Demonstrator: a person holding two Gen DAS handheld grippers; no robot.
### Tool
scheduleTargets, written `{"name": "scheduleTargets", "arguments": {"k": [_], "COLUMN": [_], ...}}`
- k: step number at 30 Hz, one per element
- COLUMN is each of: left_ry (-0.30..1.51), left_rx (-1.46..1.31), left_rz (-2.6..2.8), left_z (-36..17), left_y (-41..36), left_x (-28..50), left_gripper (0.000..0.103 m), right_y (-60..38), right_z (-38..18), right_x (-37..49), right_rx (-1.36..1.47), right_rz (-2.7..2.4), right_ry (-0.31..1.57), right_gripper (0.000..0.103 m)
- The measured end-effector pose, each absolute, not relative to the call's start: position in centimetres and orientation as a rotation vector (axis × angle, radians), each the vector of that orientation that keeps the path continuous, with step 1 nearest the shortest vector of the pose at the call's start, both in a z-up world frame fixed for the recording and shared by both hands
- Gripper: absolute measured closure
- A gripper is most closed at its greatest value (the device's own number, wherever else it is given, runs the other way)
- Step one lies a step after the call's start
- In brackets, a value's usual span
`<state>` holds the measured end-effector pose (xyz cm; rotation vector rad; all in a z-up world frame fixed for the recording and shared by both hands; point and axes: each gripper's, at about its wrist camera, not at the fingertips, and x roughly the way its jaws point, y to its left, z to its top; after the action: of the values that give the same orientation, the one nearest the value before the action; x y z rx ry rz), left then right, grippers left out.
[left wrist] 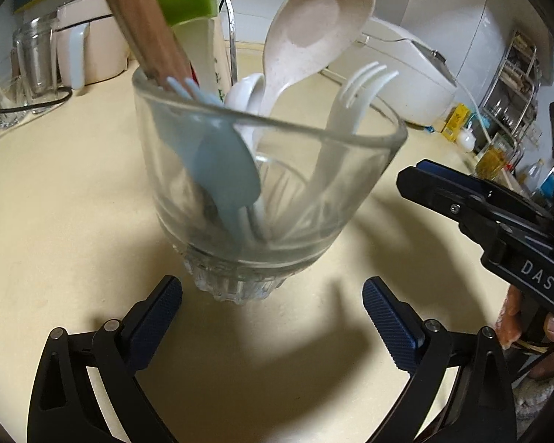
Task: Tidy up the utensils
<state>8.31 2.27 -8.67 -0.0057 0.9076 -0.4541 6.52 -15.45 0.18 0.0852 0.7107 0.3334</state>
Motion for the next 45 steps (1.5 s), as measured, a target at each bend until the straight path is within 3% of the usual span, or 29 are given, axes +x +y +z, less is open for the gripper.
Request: {"name": "scheduleTargets", "arguments": {"k": [11,16,22,28,45], "left_ry": [0.861,0.81,0.744,0.683,0.718], "left_rx": [-0.115,-0.142,-0.008,-0.098,0.031], "left_rz": [-0.329,-0.187,-0.042,-0.146,-0.042], "left_z": [-7.3,-4.9,-3.9,-3.7,-6.1], "left_y": [6.6,7.4,4.3,4.1,3.4], "left_x": [3.3,2.2,2.0,2.6,4.4], "left_gripper": [0.003,0.003,0.003,0.005,0.004], "right_y": [-15.4,-16.4,-17.2,-16.7,-14.4], "right_z": [0.4,1.3,0.6,0.0,-2.4], "right_x": [6.0,3.9,2.5,1.9,2.9], "right_rx": [0.097,0.167,0.204,0.186,0.113], "right_rz": [0.322,0.352,0.359,0.365,0.358], "right_ry": [0.713,0.672,0.695,0.706,0.747], "right_gripper": [0.063,0.048,0.048,0.048,0.048]}}
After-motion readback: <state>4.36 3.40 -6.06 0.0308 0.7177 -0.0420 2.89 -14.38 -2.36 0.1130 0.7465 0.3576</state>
